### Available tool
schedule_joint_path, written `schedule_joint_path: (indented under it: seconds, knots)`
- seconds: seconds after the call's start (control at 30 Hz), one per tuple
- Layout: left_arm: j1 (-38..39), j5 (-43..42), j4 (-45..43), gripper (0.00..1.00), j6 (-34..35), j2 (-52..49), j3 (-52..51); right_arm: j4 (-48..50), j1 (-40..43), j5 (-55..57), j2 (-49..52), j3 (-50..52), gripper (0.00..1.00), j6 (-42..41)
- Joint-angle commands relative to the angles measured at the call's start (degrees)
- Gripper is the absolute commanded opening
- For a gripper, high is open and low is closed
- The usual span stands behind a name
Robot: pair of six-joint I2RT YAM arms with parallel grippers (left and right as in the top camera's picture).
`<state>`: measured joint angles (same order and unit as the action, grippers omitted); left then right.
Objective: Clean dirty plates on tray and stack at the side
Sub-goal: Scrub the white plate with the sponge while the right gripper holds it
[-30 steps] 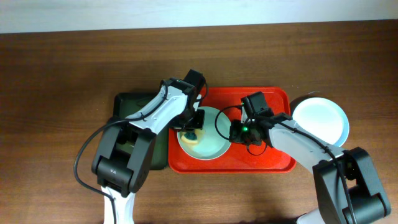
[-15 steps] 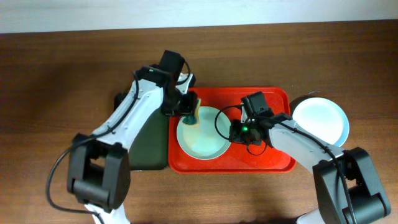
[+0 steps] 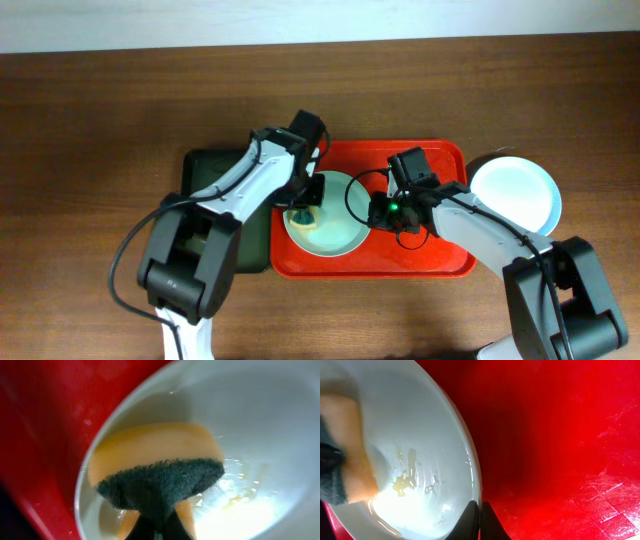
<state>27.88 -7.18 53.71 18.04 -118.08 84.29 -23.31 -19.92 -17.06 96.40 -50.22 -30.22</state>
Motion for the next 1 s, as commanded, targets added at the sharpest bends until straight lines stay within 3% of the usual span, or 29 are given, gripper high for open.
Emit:
schedule_joint_path:
  seconds: [0.0,0.23,0.33,0.47,0.63,0.73,0.8,0.93,0.97]
  knots:
    - [3.28,-1.14,-1.05,0.0,0.85,-5.11,-1.03,0.2,-0.33,-0.33,0.52,0.57,0.04,-0.26]
    - [2.95,-17.09,-1.38,0.0,-1.07,-6.03,0.2,0.22,-0.33,-0.33,0.52,0.57,0.04,-0.24]
    - [0.85,-17.25,-1.2,0.0,-1.18,-1.7,0.52,0.2,-0.33,-0.33,0.52,0.57,0.04,-0.26]
    - [-1.49,-11.34,-1.2,0.0,-0.92,4.63,0.52,0.22,-0.33,-0.31,0.52,0.57,0.04,-0.26]
    - [-1.42,0.61,-2.1,0.0,2.78,4.52,-2.16,0.2,-0.33,-0.33,0.52,0.57,0.04,-0.26]
    - [-0.79,0.66,-7.41,0.0,3.8,4.5,-7.34,0.22,-0.33,-0.33,0.52,0.57,0.04,-0.26]
    - [-0.13,0.61,-15.06,0.0,8.0,4.44,-14.21,0.22,-0.33,-0.33,0.52,0.57,0.04,-0.26]
    - [-0.13,-8.2,-17.86,0.0,8.02,4.44,-17.51,0.24,-0.33,-0.33,0.52,0.57,0.04,-0.26]
    - [-0.13,-16.35,-19.65,0.0,5.84,4.44,-17.51,0.26,-0.33,-0.33,0.52,0.57,0.04,-0.26]
